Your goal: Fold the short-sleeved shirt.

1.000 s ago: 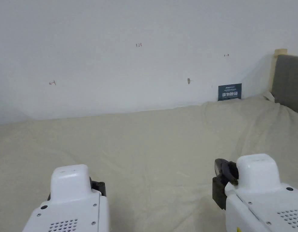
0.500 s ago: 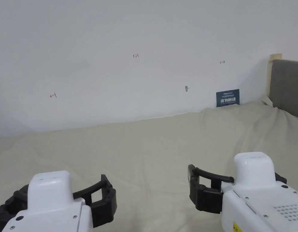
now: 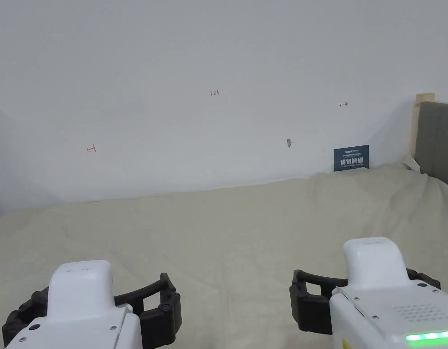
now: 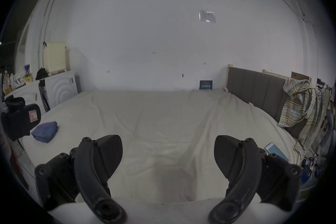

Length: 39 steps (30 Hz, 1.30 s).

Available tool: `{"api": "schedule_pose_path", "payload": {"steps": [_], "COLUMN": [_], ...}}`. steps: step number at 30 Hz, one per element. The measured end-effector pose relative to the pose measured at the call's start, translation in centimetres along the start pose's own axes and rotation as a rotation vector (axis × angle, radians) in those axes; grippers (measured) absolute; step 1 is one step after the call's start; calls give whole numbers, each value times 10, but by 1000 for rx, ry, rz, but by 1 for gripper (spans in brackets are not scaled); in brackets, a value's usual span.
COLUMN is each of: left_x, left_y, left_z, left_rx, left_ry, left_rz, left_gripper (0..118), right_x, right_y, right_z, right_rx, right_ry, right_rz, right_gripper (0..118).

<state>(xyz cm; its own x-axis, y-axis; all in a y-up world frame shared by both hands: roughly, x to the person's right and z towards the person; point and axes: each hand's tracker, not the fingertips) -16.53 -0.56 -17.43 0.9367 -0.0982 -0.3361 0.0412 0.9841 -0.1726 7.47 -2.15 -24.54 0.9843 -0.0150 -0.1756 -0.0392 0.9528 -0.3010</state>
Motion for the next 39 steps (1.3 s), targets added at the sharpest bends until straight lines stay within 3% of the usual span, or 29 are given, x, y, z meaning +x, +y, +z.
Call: {"api": "schedule_pose_path", "payload": {"steps": [4,10,19,22,25,29,33,34,36,39], "left_x": [-1,-4,-4,-5,-5,-5,-7,-8,-9,-10], "left_y": [1,2,8,8,9,9,11,12,13,15], "left_z": [0,1,2,3,3,4,8,8,9,11], "left_rx": [-4,-1,-7,-3,-2,0,3,5,6,13], "left_ry": [-5,2,-3,-5,-11,-1,-1,-2,-1,-1], "left_rz": [8,10,9,17,22,8,11,15,25,29], "left_gripper": [118,118,118,118,118,118,118,118,118,118], "right_x": [3,-3,0,-8,-10,0,-11,-12,-8,-2], "right_y": [0,5,9,6,3,10,10,10,7,5], "right_z": [1,2,6,10,16,15,17,16,15,14], "right_rx": [-1,-19,17,42,123,79,108,109,108,93], "right_ry": [34,-5,77,28,-3,139,-48,-50,12,95], "right_rz": [-37,10,39,84,41,9,44,59,82,7], "right_gripper": [105,105,105,105,104,104,105,105,105,105]}}
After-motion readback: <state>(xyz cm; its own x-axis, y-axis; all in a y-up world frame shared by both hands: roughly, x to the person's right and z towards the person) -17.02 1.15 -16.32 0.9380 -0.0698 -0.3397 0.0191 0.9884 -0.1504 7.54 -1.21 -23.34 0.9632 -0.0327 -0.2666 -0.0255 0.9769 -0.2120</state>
